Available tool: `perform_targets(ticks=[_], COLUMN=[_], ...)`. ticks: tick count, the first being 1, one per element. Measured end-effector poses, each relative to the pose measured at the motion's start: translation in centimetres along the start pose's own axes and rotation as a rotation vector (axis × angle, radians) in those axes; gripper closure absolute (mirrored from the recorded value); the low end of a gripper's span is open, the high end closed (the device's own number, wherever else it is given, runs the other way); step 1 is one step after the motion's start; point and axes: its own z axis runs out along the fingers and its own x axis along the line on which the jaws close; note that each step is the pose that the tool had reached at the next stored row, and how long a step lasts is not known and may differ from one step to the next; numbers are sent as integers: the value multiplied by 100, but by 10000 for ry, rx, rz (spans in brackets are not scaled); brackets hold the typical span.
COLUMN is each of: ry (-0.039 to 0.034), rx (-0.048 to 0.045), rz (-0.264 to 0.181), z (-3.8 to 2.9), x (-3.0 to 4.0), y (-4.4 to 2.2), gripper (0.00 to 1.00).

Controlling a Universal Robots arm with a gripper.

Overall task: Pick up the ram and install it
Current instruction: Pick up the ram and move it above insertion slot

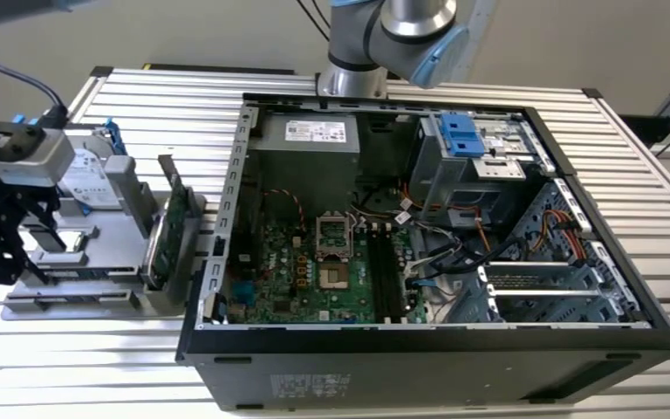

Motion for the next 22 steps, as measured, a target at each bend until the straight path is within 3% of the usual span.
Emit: perform_targets(ticks=[11, 22], ry=[-3, -6], rx=[60, 133], rz=[0, 0], z=[44, 137], x=[0, 0], y=[0, 0], gripper=[0, 0])
